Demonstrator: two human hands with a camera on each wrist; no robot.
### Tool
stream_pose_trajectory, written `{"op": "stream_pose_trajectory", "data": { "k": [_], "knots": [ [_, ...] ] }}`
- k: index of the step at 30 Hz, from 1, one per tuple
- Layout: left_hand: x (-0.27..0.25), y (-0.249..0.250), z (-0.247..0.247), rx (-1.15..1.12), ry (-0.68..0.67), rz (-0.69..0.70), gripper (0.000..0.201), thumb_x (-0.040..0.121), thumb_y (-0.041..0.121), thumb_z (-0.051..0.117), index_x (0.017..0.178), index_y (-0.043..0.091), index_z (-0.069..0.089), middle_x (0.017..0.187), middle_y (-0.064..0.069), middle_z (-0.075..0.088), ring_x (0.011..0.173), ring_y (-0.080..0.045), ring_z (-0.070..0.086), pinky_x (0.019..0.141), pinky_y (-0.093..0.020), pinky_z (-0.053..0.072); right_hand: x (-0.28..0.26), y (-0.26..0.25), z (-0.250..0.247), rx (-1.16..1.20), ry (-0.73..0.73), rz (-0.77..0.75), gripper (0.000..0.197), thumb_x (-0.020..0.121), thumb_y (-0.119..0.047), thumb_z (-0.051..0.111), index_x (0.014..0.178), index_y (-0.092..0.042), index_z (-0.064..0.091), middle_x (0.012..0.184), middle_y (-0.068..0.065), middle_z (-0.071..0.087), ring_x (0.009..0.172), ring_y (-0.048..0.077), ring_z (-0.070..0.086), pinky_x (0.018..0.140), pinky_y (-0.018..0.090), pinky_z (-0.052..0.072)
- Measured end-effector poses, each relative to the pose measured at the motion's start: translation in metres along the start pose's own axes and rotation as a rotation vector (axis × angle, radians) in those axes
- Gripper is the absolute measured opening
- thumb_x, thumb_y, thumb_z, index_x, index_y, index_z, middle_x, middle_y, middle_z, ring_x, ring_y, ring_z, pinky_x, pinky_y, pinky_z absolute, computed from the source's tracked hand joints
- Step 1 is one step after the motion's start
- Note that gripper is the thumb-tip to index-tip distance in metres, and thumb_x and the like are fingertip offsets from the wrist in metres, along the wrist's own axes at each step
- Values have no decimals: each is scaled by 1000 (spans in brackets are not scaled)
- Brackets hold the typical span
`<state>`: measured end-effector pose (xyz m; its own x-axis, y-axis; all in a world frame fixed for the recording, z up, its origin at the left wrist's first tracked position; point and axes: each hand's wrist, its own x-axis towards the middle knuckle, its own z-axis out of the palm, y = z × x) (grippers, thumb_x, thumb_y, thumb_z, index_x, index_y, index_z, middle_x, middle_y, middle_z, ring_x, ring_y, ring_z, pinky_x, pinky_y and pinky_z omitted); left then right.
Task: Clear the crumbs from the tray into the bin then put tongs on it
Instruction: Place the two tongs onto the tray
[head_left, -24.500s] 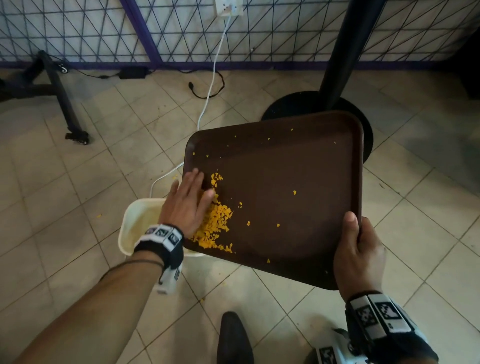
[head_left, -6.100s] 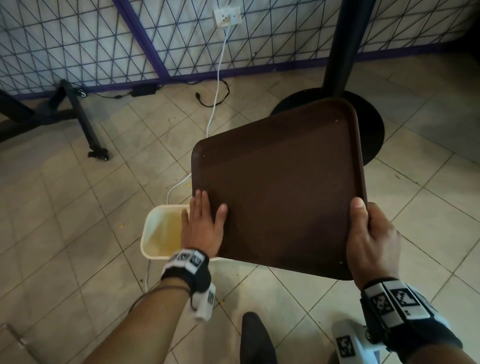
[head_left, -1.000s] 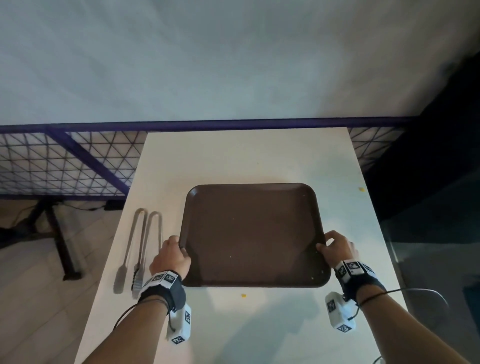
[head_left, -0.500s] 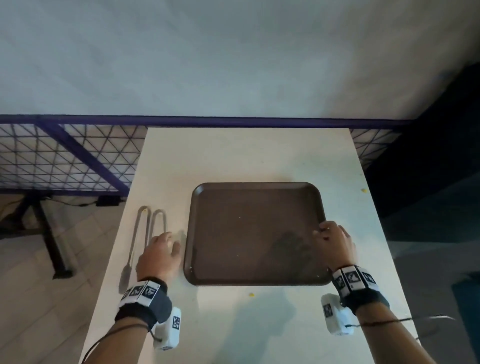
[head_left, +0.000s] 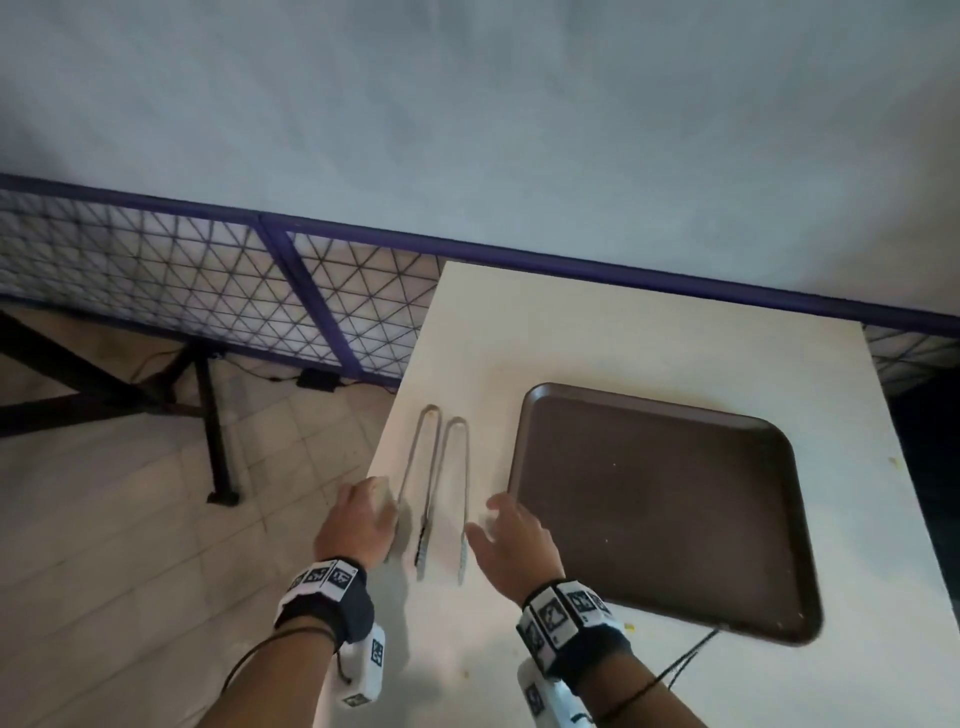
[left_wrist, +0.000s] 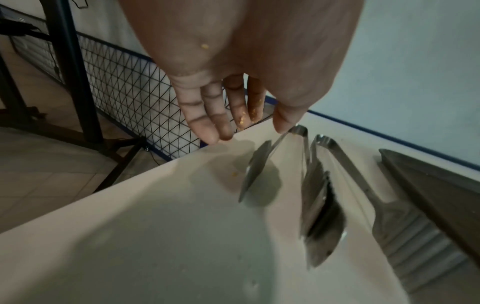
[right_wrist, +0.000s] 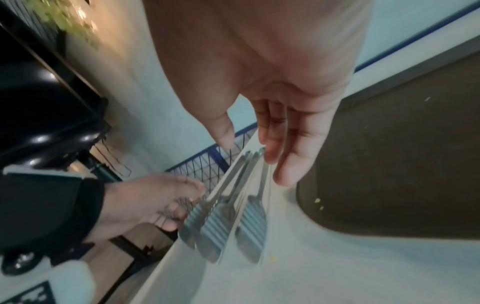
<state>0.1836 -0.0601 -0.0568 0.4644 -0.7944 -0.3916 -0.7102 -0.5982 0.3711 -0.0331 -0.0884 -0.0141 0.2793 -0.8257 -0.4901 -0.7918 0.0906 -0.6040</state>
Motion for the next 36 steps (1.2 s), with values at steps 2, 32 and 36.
{"op": "stream_pose_trajectory", "data": {
  "k": [2,32,36],
  "knots": [
    [3,-8,5,1,-64,11,46,95,45,46,139,31,47,140,-3,45,114,-27,59,94,-39,46,6,-13,18,-38,-32,40,48,91,-44,48,132,-19,44,125,1,60,113,27,60,92,38,46],
    [-54,106,27,-253,-9,390,48,97,17,57,143,25,47,106,2,56,88,-21,62,86,-37,51,-32,64,-94,11,280,177,25,89,-18,44,111,-17,55,108,6,67,99,36,61,78,38,44],
    [-70,154,59,-196,-42,427,50,96,15,55,145,25,46,114,1,57,98,-24,63,89,-36,51,-39,111,-125,-22,369,232,26,88,-19,46,108,-18,62,103,6,70,95,34,65,77,38,48]
  ]
}}
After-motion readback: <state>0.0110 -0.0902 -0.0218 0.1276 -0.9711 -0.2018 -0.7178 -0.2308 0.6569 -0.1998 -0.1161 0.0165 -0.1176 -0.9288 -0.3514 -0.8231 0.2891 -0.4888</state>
